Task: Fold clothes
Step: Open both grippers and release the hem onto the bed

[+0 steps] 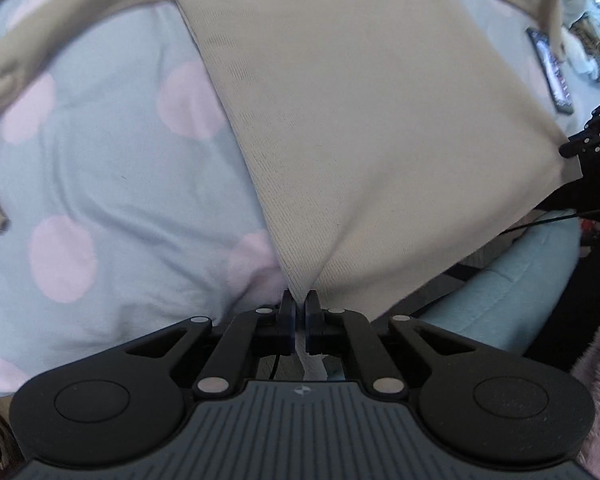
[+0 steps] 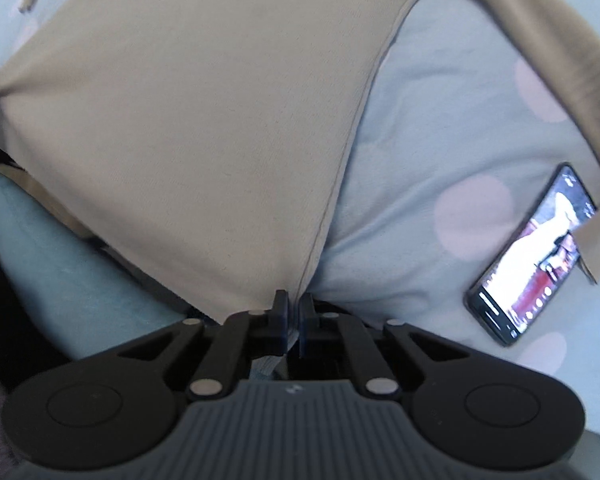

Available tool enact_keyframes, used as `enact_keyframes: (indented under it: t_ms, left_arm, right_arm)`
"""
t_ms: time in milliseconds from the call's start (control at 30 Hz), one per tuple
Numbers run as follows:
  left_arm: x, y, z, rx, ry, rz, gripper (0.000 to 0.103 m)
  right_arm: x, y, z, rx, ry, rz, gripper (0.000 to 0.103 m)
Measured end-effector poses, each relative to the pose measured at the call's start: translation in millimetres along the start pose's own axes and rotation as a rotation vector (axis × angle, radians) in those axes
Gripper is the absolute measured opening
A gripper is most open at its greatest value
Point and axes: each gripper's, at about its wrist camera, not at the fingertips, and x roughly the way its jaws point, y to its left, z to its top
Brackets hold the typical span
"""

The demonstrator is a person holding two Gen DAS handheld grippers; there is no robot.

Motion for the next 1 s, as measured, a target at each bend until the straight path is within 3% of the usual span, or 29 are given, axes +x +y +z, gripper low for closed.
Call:
enact_keyframes:
  t_ms: [100, 167, 233, 267, 367, 500, 700, 833, 1000]
  left_arm:
    - [10, 6, 2, -0.021, 0.022, 0.007, 0.008]
    - [4, 8, 1, -0.028, 0.012, 0.013, 0.019]
    - [-6, 10, 0, -0.035, -0.010, 0.012, 0.040]
    - [-12, 12, 1, -0.043, -0.031, 0.003, 0.044]
    - [-27, 17, 7, -0.064, -0.086, -0.008, 0.045]
    - [-40, 28, 28, -0.099, -0.144, 0.030, 0.045]
    - [-56, 54, 65, -0.224, -0.222, 0.079, 0.045]
    - [-56, 67, 84, -0.285, -0.285, 0.073, 0.045]
    - [-46, 74, 101, -0.324, -0.295, 0.053, 0.045]
  right_arm:
    - [13, -15, -1, 0.018, 0.002, -0.003, 0.006]
    - [12, -16, -2, 0.029, -0.006, -0.003, 0.018]
    - [5, -17, -4, 0.034, -0.030, -0.023, 0.039]
    - [0, -19, -5, 0.037, -0.044, -0.032, 0.039]
    - [-16, -28, -4, 0.072, -0.098, -0.077, 0.039]
    - [-37, -49, 3, 0.148, -0.178, -0.148, 0.039]
    - [-56, -79, 14, 0.305, -0.268, -0.260, 0.044]
    - [-74, -114, 1, 0.430, -0.302, -0.319, 0.045]
    - [-52, -157, -4, 0.568, -0.340, -0.347, 0.045]
